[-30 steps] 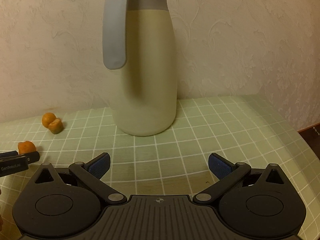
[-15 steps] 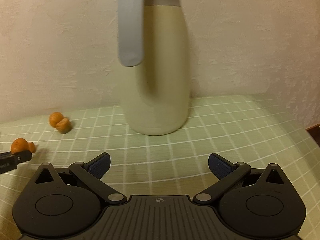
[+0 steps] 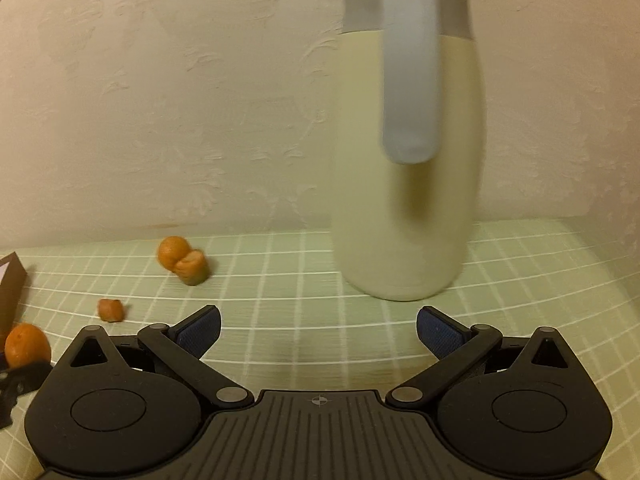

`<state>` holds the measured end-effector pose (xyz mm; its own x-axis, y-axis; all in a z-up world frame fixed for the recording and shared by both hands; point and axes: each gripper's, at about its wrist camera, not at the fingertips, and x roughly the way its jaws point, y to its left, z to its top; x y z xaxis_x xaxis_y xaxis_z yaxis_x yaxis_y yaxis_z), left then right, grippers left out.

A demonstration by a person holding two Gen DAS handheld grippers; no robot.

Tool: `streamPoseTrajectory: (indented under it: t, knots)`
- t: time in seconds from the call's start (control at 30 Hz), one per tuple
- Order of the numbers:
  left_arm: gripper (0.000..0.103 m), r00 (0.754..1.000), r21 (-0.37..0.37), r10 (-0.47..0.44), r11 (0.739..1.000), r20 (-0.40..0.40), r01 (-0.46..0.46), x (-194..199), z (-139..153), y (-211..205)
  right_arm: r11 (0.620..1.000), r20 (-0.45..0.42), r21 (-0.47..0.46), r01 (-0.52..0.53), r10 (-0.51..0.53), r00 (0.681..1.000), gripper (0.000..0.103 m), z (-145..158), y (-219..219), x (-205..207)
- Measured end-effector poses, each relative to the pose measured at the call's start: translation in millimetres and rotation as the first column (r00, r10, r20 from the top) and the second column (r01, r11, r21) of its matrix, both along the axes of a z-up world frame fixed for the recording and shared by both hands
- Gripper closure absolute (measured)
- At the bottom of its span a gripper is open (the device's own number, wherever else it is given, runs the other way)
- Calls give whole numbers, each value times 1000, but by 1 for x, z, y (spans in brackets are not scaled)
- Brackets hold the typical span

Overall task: Organize fruits
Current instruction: 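Grasp the small brown cube piece with the right tool while the left holds the orange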

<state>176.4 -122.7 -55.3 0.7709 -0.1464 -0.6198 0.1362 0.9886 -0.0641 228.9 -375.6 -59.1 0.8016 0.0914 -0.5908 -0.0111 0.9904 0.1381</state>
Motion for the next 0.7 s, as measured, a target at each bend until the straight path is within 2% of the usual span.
streamPoseTrajectory:
  t: [0.1,0.23,0.6,0.63,0.67,0.7]
  knots:
    - [73,1000,21,5,1000,0,-5,-10,0,10,999,-16,22,-48,48,999,0,-8,19,10]
    - [73,999,53,33,998,-2,-32,-20,-2,29,993,2,5,-122,122,993,0,-6,56,24]
    - [73,988,62,153,987,-23,-151,-40,-3,86,966,-17,-11,-258,258,966,0,-11,117,28]
    - [73,988,64,155,986,-25,-154,-42,-3,87,964,-18,-9,-265,265,964,2,-11,121,29]
    - [73,987,64,157,986,-27,-155,-44,-4,88,963,-17,-5,-271,271,963,13,-11,123,28]
    - [73,987,65,158,986,-29,-156,-45,-5,90,960,-23,1,-280,280,960,19,-12,127,28]
